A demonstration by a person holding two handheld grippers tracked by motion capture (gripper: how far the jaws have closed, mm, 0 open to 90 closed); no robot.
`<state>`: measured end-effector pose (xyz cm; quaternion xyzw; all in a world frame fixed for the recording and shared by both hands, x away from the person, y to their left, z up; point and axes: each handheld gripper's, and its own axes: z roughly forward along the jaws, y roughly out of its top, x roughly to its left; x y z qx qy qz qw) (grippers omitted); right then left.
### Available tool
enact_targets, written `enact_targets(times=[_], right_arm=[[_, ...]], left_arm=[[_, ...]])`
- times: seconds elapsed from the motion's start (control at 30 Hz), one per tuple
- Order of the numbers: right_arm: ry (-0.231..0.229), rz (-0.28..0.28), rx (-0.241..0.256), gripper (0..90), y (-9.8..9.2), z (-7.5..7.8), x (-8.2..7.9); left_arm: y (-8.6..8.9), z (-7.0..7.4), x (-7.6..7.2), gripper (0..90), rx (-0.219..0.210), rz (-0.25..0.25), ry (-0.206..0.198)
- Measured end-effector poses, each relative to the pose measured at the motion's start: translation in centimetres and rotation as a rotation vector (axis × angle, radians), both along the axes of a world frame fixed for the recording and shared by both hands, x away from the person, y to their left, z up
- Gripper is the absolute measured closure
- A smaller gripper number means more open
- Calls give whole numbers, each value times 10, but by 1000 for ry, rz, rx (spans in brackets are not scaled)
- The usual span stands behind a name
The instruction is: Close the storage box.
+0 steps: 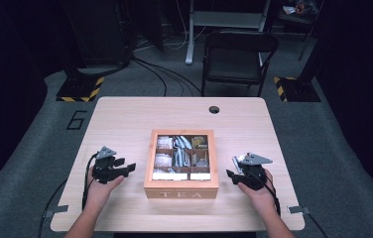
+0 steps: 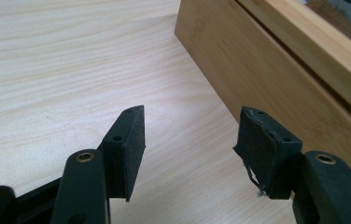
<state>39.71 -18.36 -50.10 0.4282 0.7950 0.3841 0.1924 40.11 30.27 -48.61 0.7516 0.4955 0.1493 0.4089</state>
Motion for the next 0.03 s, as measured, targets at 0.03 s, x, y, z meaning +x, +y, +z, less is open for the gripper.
enact_targets(times=[0.03], right_arm=[[2,3,-7,405,0,0,0]], left_arm=[[0,-1,0,419,-5,4,3]])
